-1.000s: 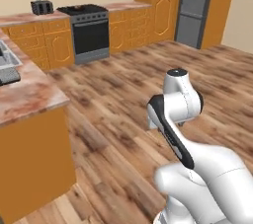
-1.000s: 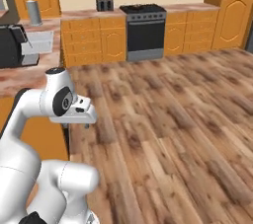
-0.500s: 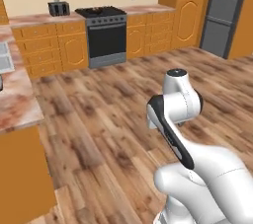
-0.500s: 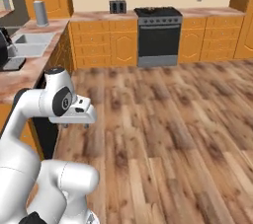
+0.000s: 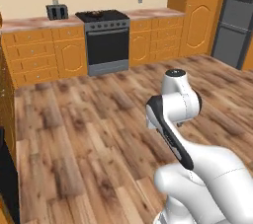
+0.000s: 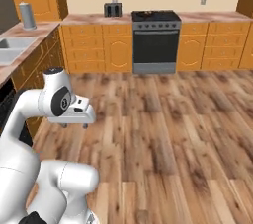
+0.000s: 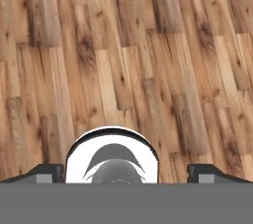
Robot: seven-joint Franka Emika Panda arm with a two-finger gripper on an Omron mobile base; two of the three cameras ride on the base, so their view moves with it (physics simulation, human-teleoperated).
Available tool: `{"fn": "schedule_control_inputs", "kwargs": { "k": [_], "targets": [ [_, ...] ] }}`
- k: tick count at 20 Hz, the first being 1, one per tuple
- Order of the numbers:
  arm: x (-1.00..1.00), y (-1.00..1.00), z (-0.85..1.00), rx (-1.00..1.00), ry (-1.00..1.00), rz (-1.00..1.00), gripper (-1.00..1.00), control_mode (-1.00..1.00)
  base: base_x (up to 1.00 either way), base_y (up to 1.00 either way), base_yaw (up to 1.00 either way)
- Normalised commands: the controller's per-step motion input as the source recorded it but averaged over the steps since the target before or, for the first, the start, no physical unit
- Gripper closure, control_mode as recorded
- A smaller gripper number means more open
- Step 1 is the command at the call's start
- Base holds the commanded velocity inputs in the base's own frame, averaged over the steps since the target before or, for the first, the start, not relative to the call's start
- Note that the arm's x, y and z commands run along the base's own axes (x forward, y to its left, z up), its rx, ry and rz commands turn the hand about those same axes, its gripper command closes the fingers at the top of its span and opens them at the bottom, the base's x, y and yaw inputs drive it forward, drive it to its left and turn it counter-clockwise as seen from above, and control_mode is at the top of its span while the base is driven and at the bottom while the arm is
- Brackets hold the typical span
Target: Take the chicken drumsticks from the pan and place one on each plate on the dining counter.
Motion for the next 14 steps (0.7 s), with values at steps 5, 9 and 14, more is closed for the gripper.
{"fn": "schedule_control_inputs", "kwargs": {
  "k": [5, 9, 14],
  "targets": [
    [0.00, 0.00, 0.00, 0.00, 0.00, 0.00, -1.00, 1.00, 1.00, -0.54, 0.00],
    [0.00, 0.00, 0.00, 0.00, 0.00, 0.00, -1.00, 1.00, 1.00, -0.24, 0.00],
    [0.00, 0.00, 0.00, 0.00, 0.00, 0.00, -1.00, 1.00, 1.00, 0.00, 0.00]
  ]
}}
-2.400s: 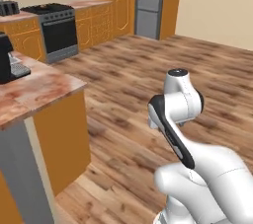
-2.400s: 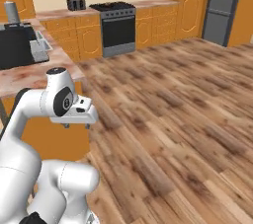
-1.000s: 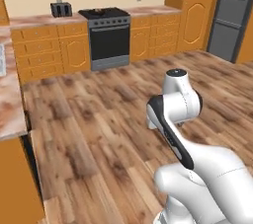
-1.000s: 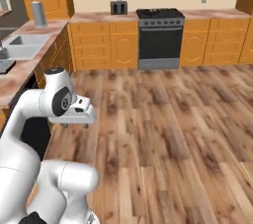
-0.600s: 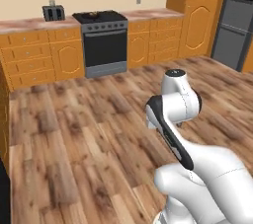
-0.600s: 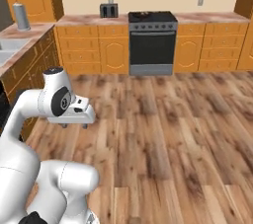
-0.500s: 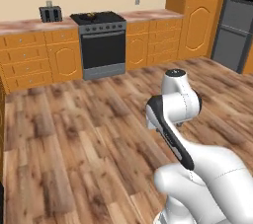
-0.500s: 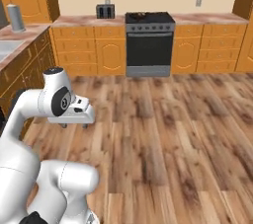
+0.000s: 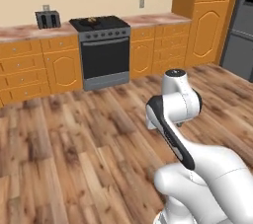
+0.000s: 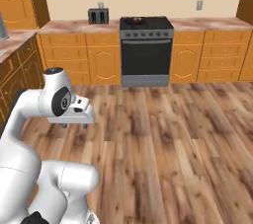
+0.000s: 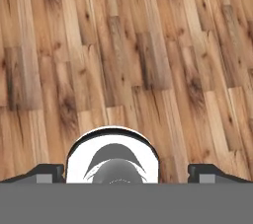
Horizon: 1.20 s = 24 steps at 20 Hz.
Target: Take the chicken drumsticks from the pan and place one on each plate on the dining counter.
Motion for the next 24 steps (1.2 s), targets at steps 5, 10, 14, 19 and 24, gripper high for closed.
{"fn": "schedule_control_inputs", "kwargs": {
  "k": [5, 10, 14, 19, 24],
  "targets": [
    [0.00, 0.00, 0.00, 0.00, 0.00, 0.00, -1.00, 1.00, 1.00, 0.01, 0.00],
    [0.00, 0.00, 0.00, 0.00, 0.00, 0.00, -1.00, 1.00, 1.00, 0.05, 0.00],
    [0.00, 0.00, 0.00, 0.00, 0.00, 0.00, -1.00, 1.00, 1.00, 0.07, 0.00],
    [0.00, 0.00, 0.00, 0.00, 0.00, 0.00, -1.00, 1.00, 1.00, 0.01, 0.00],
    [0.00, 0.00, 0.00, 0.00, 0.00, 0.00, -1.00, 1.00, 1.00, 0.00, 0.00]
  ]
}}
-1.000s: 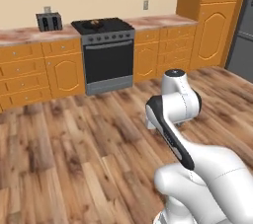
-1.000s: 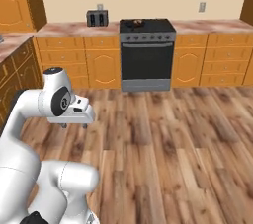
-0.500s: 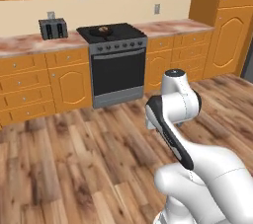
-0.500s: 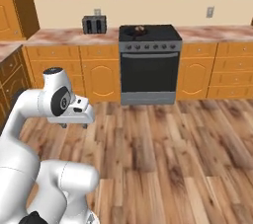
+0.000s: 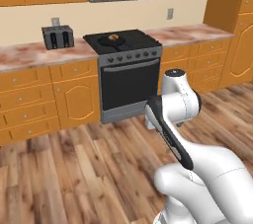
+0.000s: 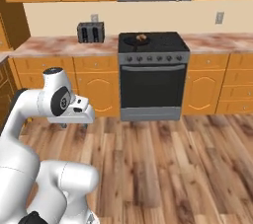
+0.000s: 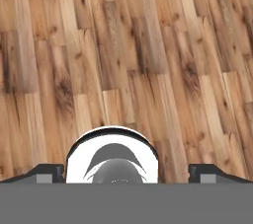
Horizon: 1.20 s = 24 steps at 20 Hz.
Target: Take the chicken drumsticks from the pan and place one on each plate on the dining counter.
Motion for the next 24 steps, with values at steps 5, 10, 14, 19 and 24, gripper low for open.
{"fn": "schedule_control_inputs", "kwargs": {
  "k": [5, 10, 14, 19, 24],
  "targets": [
    [0.00, 0.00, 0.00, 0.00, 0.00, 0.00, -1.00, 1.00, 1.00, 0.00, 0.00],
    [0.00, 0.00, 0.00, 0.00, 0.00, 0.00, -1.00, 1.00, 1.00, -0.01, 0.00],
    [0.00, 0.00, 0.00, 0.00, 0.00, 0.00, -1.00, 1.00, 1.00, 0.00, 0.00],
    [0.00, 0.00, 0.00, 0.00, 0.00, 0.00, -1.00, 1.00, 1.00, 0.00, 0.00],
    [0.00, 0.00, 0.00, 0.00, 0.00, 0.00, -1.00, 1.00, 1.00, 0.00, 0.06]
  ]
}}
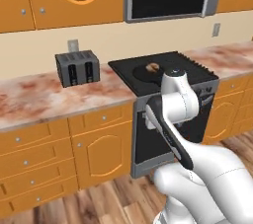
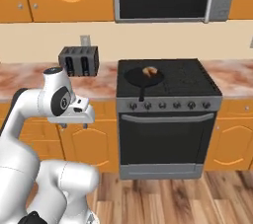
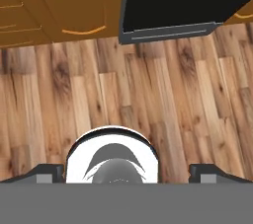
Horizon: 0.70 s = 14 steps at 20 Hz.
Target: Take the chicken drumsticks from the pan and place one on each plate on the dining counter.
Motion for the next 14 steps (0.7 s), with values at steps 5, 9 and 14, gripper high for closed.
{"fn": "schedule_control_inputs", "kwargs": {
  "k": [5, 9, 14],
  "targets": [
    [0.00, 0.00, 0.00, 0.00, 0.00, 0.00, -1.00, 1.00, 1.00, -0.04, 0.10],
    [0.00, 0.00, 0.00, 0.00, 0.00, 0.00, -1.00, 1.00, 1.00, -0.25, 0.09],
    [0.00, 0.00, 0.00, 0.00, 0.00, 0.00, -1.00, 1.00, 0.89, -0.34, 0.09]
  ]
}}
